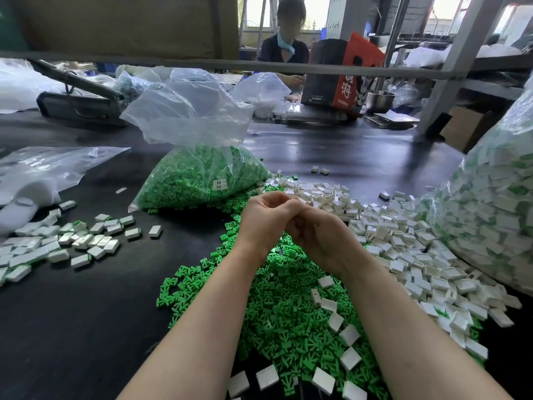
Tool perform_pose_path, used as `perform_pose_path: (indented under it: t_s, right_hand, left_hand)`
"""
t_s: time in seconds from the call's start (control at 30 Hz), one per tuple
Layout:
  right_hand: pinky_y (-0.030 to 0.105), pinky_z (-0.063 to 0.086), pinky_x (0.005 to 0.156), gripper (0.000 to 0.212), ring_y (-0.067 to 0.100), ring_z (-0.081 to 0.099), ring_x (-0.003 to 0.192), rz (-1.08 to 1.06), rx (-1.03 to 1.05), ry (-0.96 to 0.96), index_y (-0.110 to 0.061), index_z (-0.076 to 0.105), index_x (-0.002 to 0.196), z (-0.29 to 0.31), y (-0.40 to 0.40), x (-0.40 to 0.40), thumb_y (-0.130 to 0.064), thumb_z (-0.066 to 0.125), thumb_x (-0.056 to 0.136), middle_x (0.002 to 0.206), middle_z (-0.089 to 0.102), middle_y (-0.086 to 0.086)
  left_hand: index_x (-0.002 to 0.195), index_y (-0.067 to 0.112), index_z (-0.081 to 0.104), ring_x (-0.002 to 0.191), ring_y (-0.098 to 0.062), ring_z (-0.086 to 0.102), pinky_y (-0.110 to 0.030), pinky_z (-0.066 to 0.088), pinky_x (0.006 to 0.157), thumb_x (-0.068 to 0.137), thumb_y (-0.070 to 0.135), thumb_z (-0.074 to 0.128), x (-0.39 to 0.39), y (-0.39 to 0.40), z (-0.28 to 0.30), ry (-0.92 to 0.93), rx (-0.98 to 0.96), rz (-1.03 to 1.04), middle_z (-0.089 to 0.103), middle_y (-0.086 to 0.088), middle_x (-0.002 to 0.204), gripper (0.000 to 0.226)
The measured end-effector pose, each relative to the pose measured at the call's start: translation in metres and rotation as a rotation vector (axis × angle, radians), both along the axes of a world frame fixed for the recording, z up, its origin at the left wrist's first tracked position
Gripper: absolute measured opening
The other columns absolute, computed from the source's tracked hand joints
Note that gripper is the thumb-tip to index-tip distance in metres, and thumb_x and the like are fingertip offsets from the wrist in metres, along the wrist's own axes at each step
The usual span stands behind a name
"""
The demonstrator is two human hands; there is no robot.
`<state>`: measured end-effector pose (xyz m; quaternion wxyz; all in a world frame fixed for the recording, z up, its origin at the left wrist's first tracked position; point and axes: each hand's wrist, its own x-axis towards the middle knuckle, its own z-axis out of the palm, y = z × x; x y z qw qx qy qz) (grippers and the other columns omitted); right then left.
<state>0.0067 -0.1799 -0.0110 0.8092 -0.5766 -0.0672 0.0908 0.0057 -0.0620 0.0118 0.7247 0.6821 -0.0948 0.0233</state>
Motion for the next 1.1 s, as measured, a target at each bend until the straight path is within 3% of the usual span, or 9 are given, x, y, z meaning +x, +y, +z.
perform_pose_path:
  t_s: [0.2,0.3,0.4,0.53,0.67,0.8,0.93,1.0,1.1]
  right_hand:
    - [0.017,0.038,0.057,0.031,0.005,0.045,0.059,0.001,0.083,0.005,-0.015,0.078,0.088,0.0,-0.001,0.0,-0.017,0.048,0.097,0.066,0.051,-0.003]
    - [0.015,0.04,0.052,0.027,0.007,0.043,0.057,0.004,0.083,0.013,-0.01,0.068,0.094,0.002,0.004,0.0,-0.03,0.05,0.097,0.064,0.047,0.0]
    - [0.016,0.043,0.053,0.044,0.008,0.049,0.058,0.068,0.129,0.024,-0.006,0.062,0.103,0.007,0.004,-0.001,-0.046,0.049,0.09,0.07,0.055,0.002]
    - [0.016,0.045,0.053,0.049,0.008,0.056,0.059,0.125,0.177,0.031,-0.007,0.065,0.091,0.014,-0.001,-0.003,-0.047,0.038,0.096,0.075,0.065,0.002]
    - [0.018,0.039,0.055,0.049,0.009,0.054,0.06,0.113,0.113,0.028,-0.012,0.068,0.089,0.015,-0.001,-0.004,-0.046,0.034,0.1,0.075,0.065,0.001]
    - [0.02,0.033,0.05,0.045,0.009,0.046,0.055,0.037,-0.075,0.006,-0.018,0.065,0.077,0.013,-0.005,-0.003,-0.044,0.038,0.101,0.067,0.056,0.0]
    - [0.021,0.029,0.048,0.037,0.01,0.041,0.052,-0.119,-0.25,-0.035,-0.015,0.064,0.076,0.014,-0.013,-0.003,-0.034,0.045,0.102,0.058,0.053,-0.003]
    - [0.02,0.029,0.048,0.034,0.009,0.042,0.052,-0.194,-0.283,-0.039,-0.015,0.063,0.075,0.017,-0.016,-0.004,-0.03,0.048,0.101,0.058,0.053,-0.002]
    - [0.014,0.035,0.044,0.03,0.005,0.045,0.047,-0.311,-0.311,-0.055,-0.01,0.062,0.077,0.021,-0.019,-0.005,-0.022,0.05,0.101,0.058,0.054,-0.002]
  left_hand:
    - [0.072,0.002,0.069,0.056,-0.025,0.058,-0.05,0.056,0.067,0.068,0.021,0.065,0.0,0.0,0.002,-0.034,0.043,0.014,0.063,-0.014,0.06,0.02]
    - [0.068,0.008,0.067,0.051,-0.023,0.055,-0.034,0.052,0.058,0.071,0.017,0.064,0.0,0.004,0.004,-0.019,0.003,-0.015,0.059,-0.011,0.055,0.01]
    - [0.067,0.013,0.068,0.046,-0.013,0.054,-0.022,0.051,0.053,0.081,0.003,0.065,0.004,0.011,0.005,0.034,-0.086,-0.056,0.061,-0.002,0.054,0.018]
    - [0.079,0.01,0.075,0.062,-0.013,0.063,-0.023,0.054,0.059,0.084,0.002,0.066,0.008,0.019,0.004,0.085,-0.21,-0.152,0.069,-0.01,0.077,0.013]
    - [0.078,0.013,0.078,0.066,-0.01,0.068,-0.022,0.055,0.065,0.079,0.007,0.07,0.009,0.023,0.003,0.088,-0.19,-0.19,0.075,-0.006,0.08,0.01]
    - [0.088,0.014,0.075,0.085,-0.018,0.072,-0.033,0.054,0.085,0.067,0.024,0.076,0.011,0.036,0.007,0.099,-0.089,-0.132,0.076,-0.007,0.09,0.024]
    - [0.086,0.015,0.074,0.087,-0.022,0.072,-0.032,0.053,0.073,0.071,0.023,0.081,0.022,0.071,0.001,0.121,0.11,0.037,0.076,-0.005,0.088,0.018]
    - [0.081,0.014,0.074,0.084,-0.026,0.071,-0.041,0.059,0.067,0.073,0.016,0.083,0.029,0.094,-0.008,0.157,0.24,0.206,0.075,-0.007,0.083,0.012]
    - [0.077,0.015,0.069,0.086,-0.033,0.07,-0.052,0.057,0.08,0.072,0.013,0.083,0.038,0.126,-0.021,0.196,0.437,0.414,0.072,-0.014,0.086,0.015]
